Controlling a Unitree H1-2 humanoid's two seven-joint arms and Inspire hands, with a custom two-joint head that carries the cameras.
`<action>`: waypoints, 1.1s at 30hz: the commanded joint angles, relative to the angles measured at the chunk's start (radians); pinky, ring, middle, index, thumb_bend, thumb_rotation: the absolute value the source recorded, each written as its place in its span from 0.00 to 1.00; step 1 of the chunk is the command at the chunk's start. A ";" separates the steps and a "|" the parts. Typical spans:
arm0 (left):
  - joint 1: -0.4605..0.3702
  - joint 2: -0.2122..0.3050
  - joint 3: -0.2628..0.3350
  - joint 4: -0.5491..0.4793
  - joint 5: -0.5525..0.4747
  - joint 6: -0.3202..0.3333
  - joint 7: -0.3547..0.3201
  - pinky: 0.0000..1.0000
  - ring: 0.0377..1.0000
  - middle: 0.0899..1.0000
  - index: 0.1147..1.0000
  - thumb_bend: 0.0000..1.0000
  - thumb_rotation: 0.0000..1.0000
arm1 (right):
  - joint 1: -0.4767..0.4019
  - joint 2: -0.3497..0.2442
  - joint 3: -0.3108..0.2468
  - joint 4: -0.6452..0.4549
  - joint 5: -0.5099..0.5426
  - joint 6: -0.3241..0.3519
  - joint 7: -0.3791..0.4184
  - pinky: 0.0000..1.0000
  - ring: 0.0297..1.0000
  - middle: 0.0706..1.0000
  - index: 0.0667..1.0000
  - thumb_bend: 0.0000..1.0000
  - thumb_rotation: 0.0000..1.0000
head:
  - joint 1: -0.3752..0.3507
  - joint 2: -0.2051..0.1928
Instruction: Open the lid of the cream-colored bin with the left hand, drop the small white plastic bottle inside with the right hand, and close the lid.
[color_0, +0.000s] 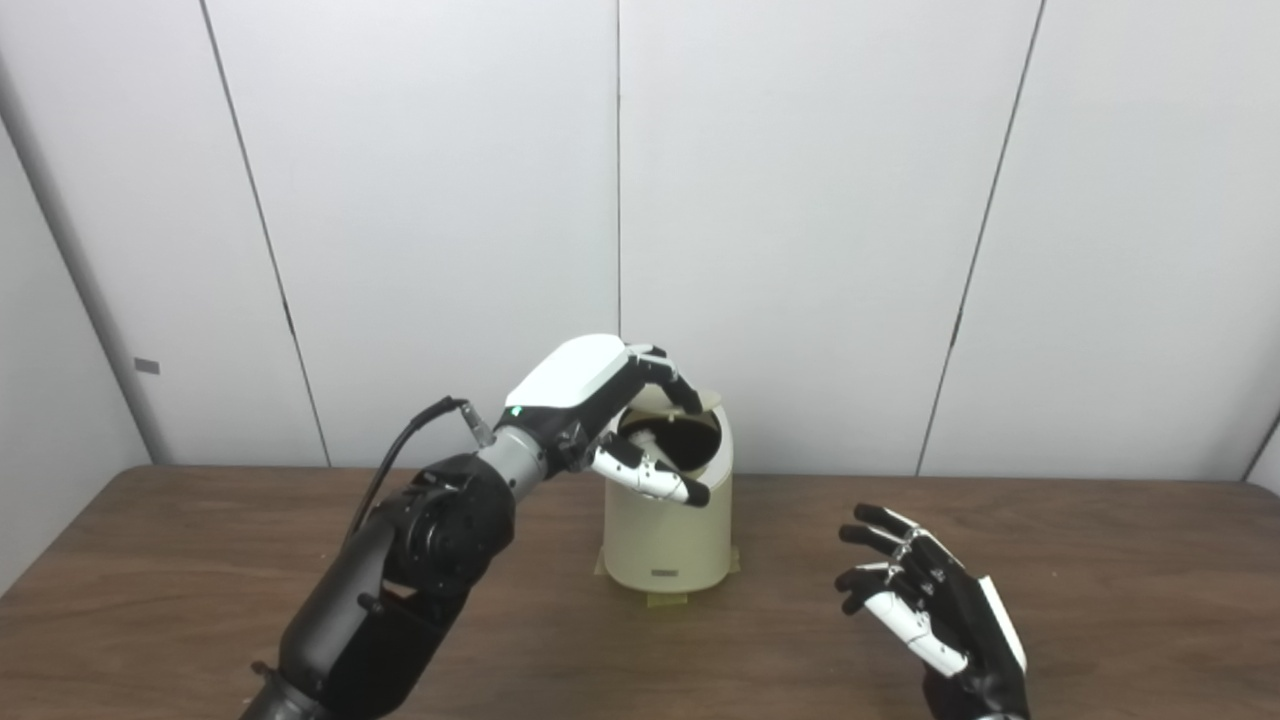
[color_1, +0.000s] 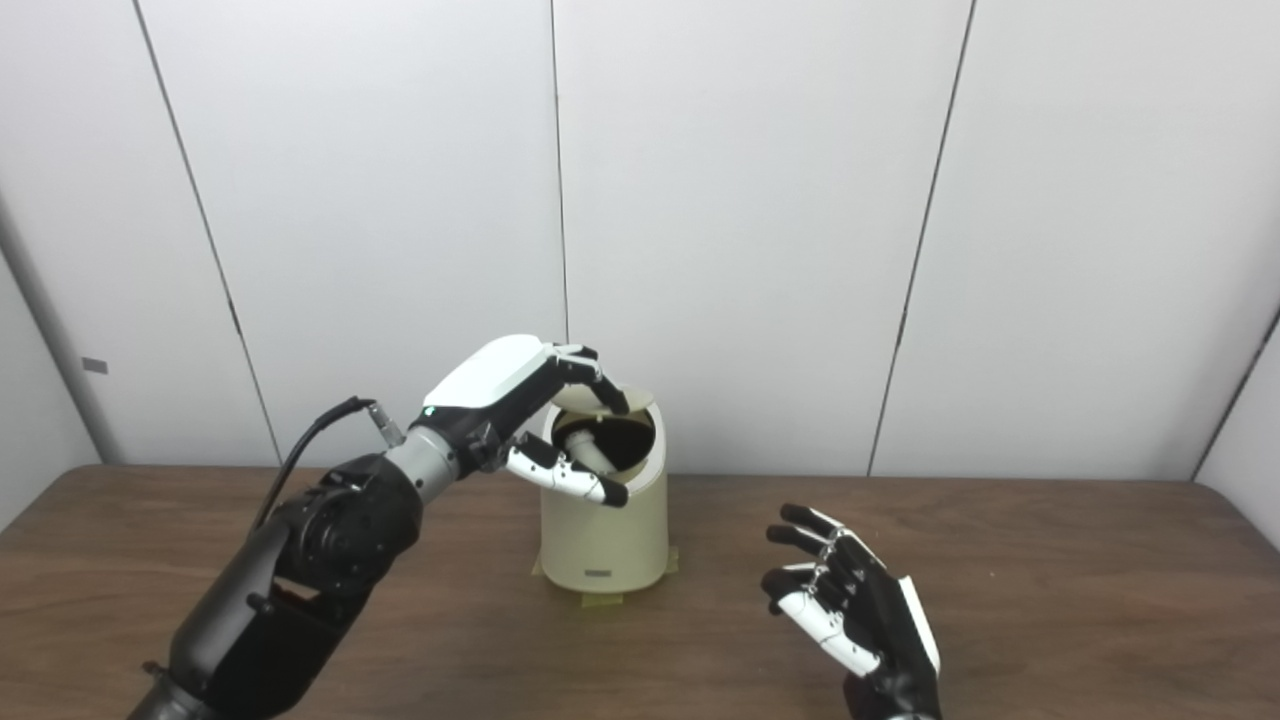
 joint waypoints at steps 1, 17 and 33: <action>-0.047 0.024 -0.001 -0.027 0.040 -0.020 0.009 0.96 0.91 0.69 0.63 0.99 0.42 | -0.032 0.002 -0.003 -0.038 0.013 -0.009 0.004 0.37 0.49 0.67 0.70 0.65 0.40 | 0.001 0.001; -0.034 0.028 0.007 0.012 0.073 -0.014 0.004 1.00 0.91 0.72 0.65 1.00 0.43 | -0.029 0.005 -0.002 -0.055 -0.002 0.012 -0.007 0.38 0.49 0.68 0.70 0.63 0.38 | -0.003 0.010; 0.014 0.024 -0.025 -0.006 0.090 -0.036 -0.020 0.97 0.90 0.71 0.65 0.97 0.41 | -0.031 0.006 -0.002 -0.063 -0.005 0.004 -0.005 0.38 0.49 0.66 0.70 0.64 0.40 | -0.011 0.024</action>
